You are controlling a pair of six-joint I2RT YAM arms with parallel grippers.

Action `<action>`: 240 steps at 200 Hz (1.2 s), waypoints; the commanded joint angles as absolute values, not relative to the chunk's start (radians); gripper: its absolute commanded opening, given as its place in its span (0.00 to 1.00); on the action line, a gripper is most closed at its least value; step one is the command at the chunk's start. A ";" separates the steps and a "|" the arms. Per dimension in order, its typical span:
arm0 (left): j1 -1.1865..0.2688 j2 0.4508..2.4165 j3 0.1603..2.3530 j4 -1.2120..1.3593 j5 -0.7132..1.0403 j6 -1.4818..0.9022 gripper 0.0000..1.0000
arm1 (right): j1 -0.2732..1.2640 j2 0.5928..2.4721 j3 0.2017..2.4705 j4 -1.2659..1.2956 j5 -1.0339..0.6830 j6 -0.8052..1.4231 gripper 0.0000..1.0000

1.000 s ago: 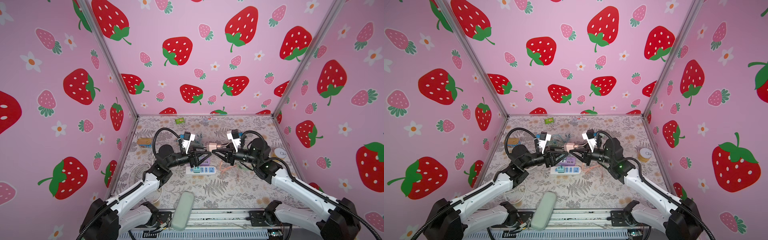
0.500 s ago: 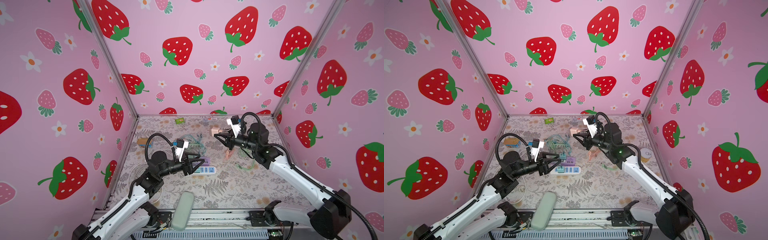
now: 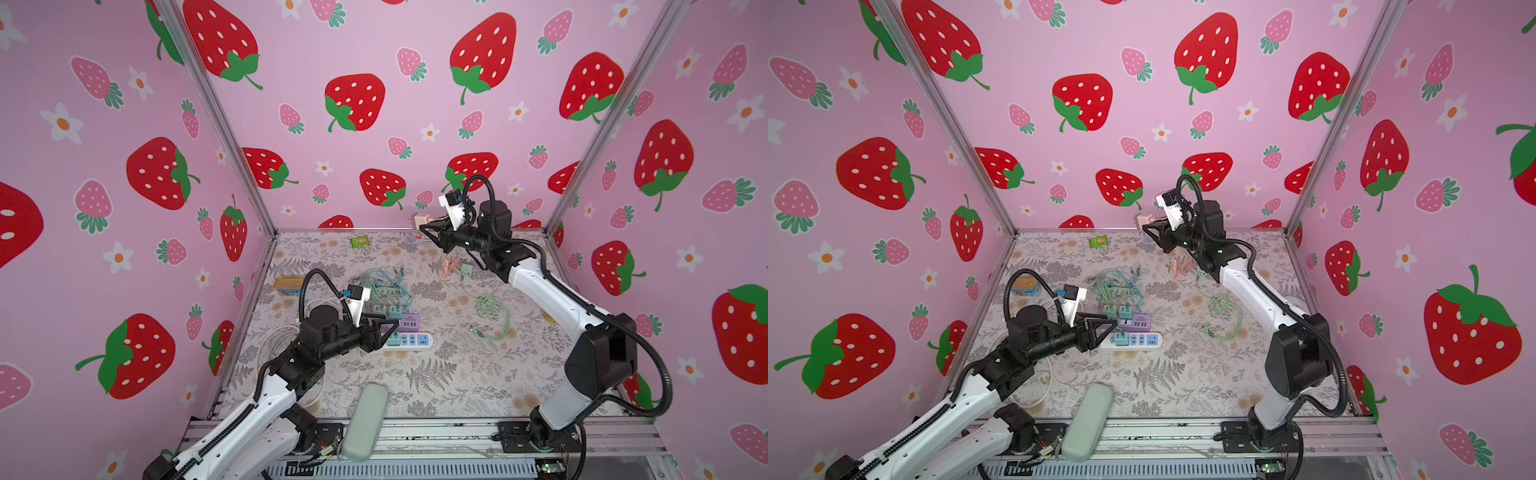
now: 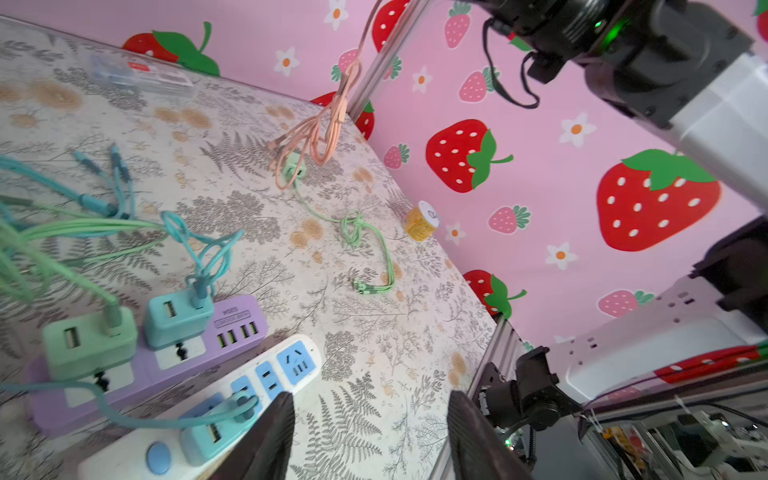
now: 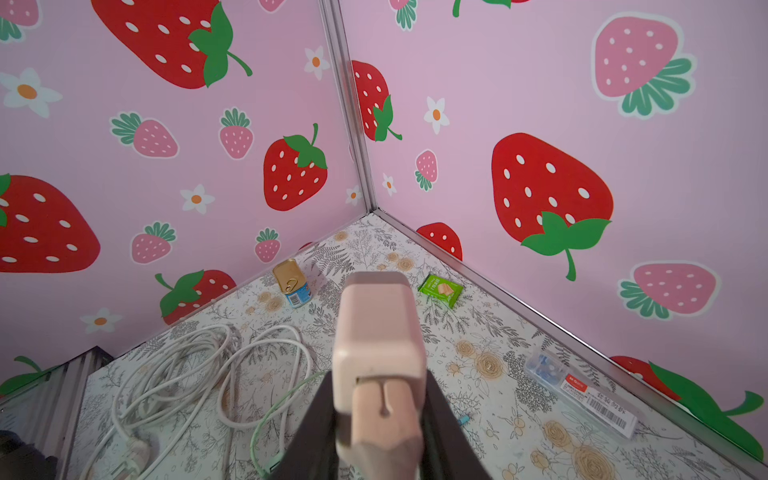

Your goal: Insert the plug

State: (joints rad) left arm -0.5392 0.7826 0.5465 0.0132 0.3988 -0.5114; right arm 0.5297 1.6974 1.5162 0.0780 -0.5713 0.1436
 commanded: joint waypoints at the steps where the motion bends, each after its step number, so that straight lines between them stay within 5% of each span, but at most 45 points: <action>1: -0.525 0.762 0.536 -0.098 0.284 -0.516 0.61 | 0.528 1.734 1.494 0.038 -0.599 0.108 0.11; 144: -0.424 0.897 0.436 -0.122 0.228 -0.591 0.60 | 0.540 1.548 1.084 -0.145 -0.542 0.032 0.11; 240: -0.415 1.083 0.454 -0.041 0.290 -0.584 0.56 | 0.631 1.531 1.112 -0.354 -0.409 -0.074 0.13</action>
State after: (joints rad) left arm -0.4213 1.0500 0.4397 -0.0746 0.2638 -0.5808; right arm 0.6098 1.5490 1.0718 -0.2668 -0.4484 -0.0242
